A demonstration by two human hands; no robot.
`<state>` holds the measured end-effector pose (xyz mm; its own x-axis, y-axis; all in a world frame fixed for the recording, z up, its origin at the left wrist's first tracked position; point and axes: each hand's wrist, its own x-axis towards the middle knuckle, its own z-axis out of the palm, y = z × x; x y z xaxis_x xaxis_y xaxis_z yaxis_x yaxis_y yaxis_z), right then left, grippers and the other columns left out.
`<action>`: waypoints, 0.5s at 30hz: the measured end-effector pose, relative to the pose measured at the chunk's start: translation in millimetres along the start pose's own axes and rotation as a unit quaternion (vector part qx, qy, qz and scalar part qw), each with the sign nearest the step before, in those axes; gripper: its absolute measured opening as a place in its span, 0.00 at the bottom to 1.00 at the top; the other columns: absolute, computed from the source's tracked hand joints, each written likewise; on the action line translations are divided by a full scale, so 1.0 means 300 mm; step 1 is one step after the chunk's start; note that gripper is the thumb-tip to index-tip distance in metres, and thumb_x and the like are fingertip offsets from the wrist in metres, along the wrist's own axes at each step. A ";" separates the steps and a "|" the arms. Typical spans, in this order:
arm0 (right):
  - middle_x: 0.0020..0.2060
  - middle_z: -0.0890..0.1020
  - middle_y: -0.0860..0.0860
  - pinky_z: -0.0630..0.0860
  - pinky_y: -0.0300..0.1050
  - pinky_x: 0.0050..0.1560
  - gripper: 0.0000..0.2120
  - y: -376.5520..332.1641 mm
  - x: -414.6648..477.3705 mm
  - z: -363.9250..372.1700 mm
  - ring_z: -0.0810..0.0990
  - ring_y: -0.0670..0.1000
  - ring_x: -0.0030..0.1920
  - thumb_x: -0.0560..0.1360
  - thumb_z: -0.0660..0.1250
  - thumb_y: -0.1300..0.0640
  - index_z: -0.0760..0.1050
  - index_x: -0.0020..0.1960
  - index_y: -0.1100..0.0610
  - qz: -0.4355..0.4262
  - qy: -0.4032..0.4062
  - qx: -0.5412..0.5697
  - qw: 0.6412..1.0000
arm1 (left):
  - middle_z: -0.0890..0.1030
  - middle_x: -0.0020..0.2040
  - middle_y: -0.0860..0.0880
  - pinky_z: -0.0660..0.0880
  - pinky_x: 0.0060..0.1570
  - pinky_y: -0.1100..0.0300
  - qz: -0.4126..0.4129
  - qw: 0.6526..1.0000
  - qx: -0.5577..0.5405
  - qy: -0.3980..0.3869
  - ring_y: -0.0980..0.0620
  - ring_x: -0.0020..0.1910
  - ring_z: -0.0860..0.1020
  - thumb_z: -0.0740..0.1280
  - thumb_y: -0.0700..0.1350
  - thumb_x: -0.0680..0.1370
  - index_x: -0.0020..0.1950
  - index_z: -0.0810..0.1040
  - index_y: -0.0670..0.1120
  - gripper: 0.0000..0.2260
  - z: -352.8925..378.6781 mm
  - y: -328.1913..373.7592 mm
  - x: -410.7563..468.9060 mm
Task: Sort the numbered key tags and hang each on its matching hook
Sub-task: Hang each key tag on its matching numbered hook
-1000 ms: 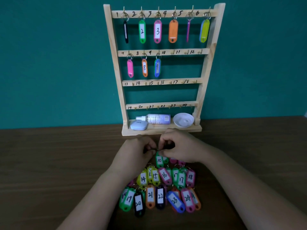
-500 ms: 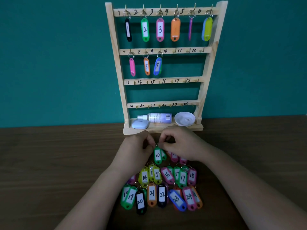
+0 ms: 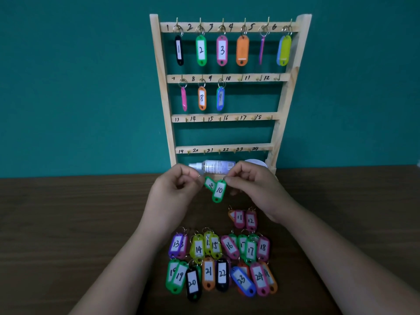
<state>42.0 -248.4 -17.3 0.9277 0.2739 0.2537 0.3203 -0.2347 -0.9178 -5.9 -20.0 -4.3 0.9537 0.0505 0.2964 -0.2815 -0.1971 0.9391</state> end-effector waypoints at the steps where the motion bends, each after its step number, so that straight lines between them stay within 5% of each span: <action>1: 0.46 0.88 0.51 0.82 0.40 0.48 0.03 -0.001 0.000 0.002 0.87 0.48 0.47 0.81 0.73 0.58 0.84 0.50 0.52 0.006 0.002 0.016 1.000 | 0.86 0.44 0.43 0.78 0.51 0.47 -0.001 1.000 -0.012 0.005 0.38 0.49 0.83 0.74 0.44 0.81 0.49 0.83 0.47 0.02 -0.003 0.003 0.001; 7: 0.49 0.88 0.56 0.84 0.54 0.56 0.01 -0.018 0.000 0.009 0.88 0.57 0.54 0.81 0.74 0.56 0.84 0.50 0.52 0.036 0.023 0.062 0.997 | 0.86 0.42 0.46 0.79 0.54 0.52 0.001 0.999 -0.032 0.021 0.45 0.48 0.85 0.74 0.41 0.80 0.48 0.83 0.48 0.02 -0.013 0.021 -0.004; 10: 0.49 0.89 0.53 0.82 0.59 0.61 0.01 -0.056 0.021 -0.003 0.88 0.54 0.54 0.80 0.74 0.56 0.84 0.51 0.52 0.041 0.033 0.047 0.997 | 0.86 0.43 0.45 0.81 0.56 0.46 0.005 0.999 -0.022 0.025 0.44 0.48 0.85 0.74 0.41 0.80 0.49 0.83 0.46 0.02 -0.020 0.031 -0.005; 15: 0.48 0.90 0.54 0.84 0.54 0.60 0.05 -0.176 0.090 -0.060 0.89 0.54 0.54 0.81 0.73 0.58 0.83 0.54 0.59 0.019 0.071 0.045 0.996 | 0.86 0.43 0.47 0.81 0.57 0.40 0.005 1.000 -0.003 0.028 0.46 0.47 0.85 0.74 0.41 0.79 0.48 0.83 0.46 0.02 -0.024 0.036 -0.009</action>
<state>53.5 -245.5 43.5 0.9587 0.1305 0.2525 0.2714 -0.1558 -0.9498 -12.2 -15.1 6.3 0.9432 0.1041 0.3156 -0.2923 -0.1924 0.9368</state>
